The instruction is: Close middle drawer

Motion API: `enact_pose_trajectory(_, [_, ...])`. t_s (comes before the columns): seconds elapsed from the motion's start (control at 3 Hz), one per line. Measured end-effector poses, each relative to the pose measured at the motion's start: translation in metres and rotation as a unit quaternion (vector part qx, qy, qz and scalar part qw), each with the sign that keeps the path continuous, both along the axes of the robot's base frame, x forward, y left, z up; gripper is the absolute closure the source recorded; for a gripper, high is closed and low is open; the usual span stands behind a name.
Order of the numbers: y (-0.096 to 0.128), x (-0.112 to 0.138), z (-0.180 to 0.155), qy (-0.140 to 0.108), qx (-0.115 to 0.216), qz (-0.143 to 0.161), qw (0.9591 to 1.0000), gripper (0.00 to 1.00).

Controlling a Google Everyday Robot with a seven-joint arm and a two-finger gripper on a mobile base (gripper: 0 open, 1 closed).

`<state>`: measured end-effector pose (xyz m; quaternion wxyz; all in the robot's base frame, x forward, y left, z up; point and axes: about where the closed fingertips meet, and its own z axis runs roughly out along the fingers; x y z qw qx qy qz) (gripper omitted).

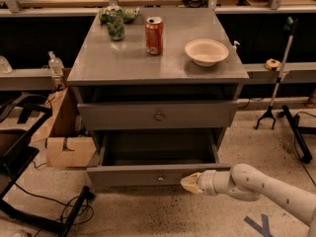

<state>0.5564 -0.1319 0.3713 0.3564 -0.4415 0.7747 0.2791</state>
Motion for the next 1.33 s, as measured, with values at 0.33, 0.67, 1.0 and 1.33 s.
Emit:
enact_pose_trajectory(0.33, [0.002, -0.001, 0.000, 0.000, -0.002, 0.000, 1.0000, 1.00])
enact_pose_trajectory(0.67, [0.015, -0.006, -0.001, -0.002, -0.013, 0.001, 0.9999, 1.00])
enact_pose_trajectory(1.0, [0.025, 0.021, 0.013, -0.024, -0.026, 0.015, 0.9993, 1.00])
enact_pose_trajectory(1.33, [0.024, 0.020, 0.013, -0.024, -0.026, 0.015, 0.9993, 1.00])
